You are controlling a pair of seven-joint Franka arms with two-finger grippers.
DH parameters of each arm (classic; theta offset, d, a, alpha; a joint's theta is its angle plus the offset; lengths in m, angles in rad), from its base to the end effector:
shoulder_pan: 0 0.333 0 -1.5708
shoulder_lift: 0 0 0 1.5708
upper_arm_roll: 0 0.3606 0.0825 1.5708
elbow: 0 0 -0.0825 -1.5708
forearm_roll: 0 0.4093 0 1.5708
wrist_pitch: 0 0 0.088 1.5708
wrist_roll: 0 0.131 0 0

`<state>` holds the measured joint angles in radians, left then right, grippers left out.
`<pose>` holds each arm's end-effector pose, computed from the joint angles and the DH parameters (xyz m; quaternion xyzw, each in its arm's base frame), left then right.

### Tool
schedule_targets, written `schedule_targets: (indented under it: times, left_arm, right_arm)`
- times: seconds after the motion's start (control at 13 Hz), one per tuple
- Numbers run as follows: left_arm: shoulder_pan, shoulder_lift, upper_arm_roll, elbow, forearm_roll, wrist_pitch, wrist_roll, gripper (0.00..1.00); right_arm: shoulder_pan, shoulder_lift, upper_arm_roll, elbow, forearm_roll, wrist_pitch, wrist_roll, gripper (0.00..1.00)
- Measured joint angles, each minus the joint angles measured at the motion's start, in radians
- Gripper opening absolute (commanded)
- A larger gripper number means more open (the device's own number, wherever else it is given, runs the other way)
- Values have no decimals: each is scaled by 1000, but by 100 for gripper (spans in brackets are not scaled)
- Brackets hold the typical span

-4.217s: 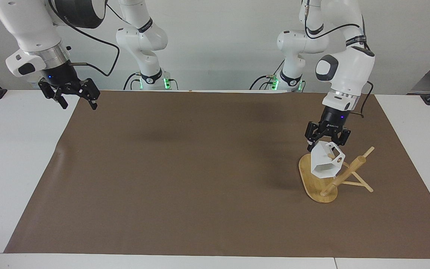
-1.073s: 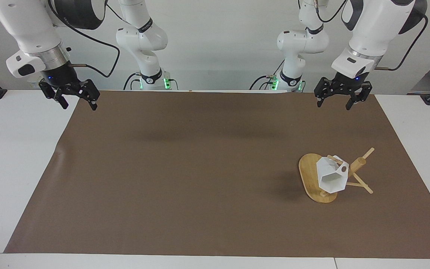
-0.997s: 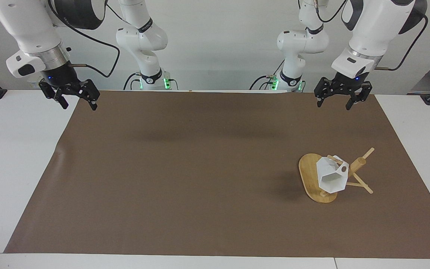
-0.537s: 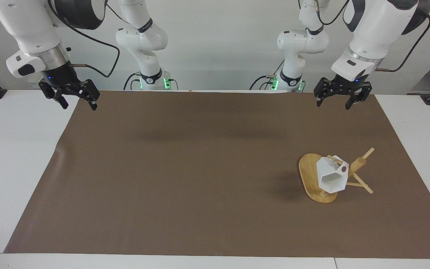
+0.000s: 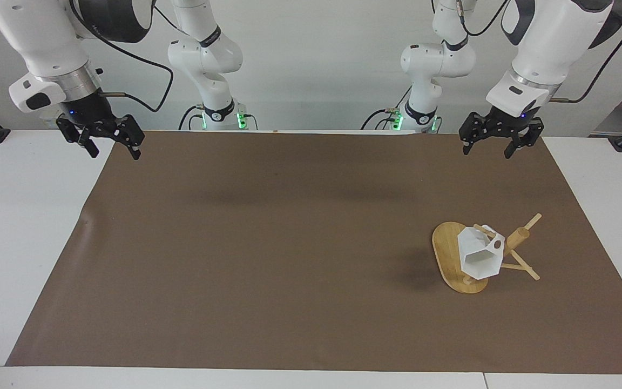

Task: Hang cup on rack

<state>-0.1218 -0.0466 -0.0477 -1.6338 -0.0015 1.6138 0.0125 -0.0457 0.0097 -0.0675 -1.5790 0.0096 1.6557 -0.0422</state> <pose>0.5594 -0.0966 0.6442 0.9958 -0.0908 0.0133 0.0007 0.5896 -0.0656 0.6431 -0.9988 0.0357 -0.0338 0.0019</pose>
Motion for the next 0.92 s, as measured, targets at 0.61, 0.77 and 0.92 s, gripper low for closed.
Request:
schedule_targets:
  times: [0.61,0.77,0.92]
  left_arm:
    - [0,-19,2,4,-4,-25,-2,100]
    - [0,-23,3,4,-4,-38,-2,100]
    - [0,-24,3,4,-4,-41,-2,100]
  right_arm:
    - [0,0,0,0,0,0,0,100]
    - [0,0,0,0,0,0,0,100]
    - [0,0,0,0,0,0,0,100]
